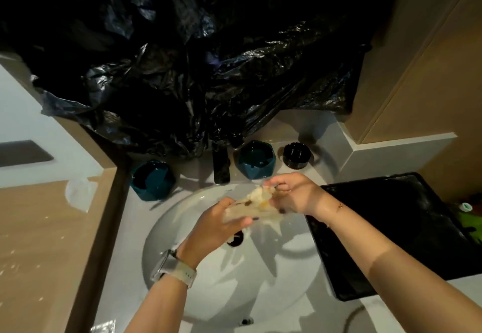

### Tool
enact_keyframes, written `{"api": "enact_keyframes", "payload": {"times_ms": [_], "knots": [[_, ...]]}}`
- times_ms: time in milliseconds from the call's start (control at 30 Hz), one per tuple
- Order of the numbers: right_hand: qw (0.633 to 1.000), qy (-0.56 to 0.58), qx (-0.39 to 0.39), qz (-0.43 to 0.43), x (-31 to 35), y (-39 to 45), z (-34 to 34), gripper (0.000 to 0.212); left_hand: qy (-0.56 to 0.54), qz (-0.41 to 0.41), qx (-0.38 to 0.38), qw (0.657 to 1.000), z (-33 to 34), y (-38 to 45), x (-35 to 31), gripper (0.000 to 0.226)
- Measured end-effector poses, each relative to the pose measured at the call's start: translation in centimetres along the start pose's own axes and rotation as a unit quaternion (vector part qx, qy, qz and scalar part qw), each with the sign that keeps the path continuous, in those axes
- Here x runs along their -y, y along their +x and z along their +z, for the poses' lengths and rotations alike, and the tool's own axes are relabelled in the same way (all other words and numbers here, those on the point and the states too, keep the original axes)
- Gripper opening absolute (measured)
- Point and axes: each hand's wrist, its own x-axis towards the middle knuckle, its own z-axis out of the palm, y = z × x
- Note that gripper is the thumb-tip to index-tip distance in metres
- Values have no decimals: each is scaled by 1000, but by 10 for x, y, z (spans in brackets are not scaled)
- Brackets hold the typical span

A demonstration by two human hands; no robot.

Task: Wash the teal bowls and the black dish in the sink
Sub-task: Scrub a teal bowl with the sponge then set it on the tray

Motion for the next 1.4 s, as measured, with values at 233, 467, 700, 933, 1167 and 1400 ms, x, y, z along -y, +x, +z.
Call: {"api": "enact_keyframes", "payload": {"times_ms": [233,467,700,933,1167,1400], "knots": [[968,-233,-61,-71,23,26,22,12,-49,-22,-25,998,-26,-5,23,33],[986,-135,-72,-60,12,25,40,29,-212,2,-101,972,-40,-15,23,14],[996,-23,57,-61,-53,4,64,76,-371,-2,7,928,-32,-6,7,15],[984,-59,-135,-104,-56,16,89,27,-350,38,58,934,-20,-8,1,28],[815,-517,-19,-259,-31,26,58,16,-319,-107,140,931,-54,-9,36,54],[773,-538,99,-322,0,24,74,16,-171,-142,372,901,-31,10,9,17]]}}
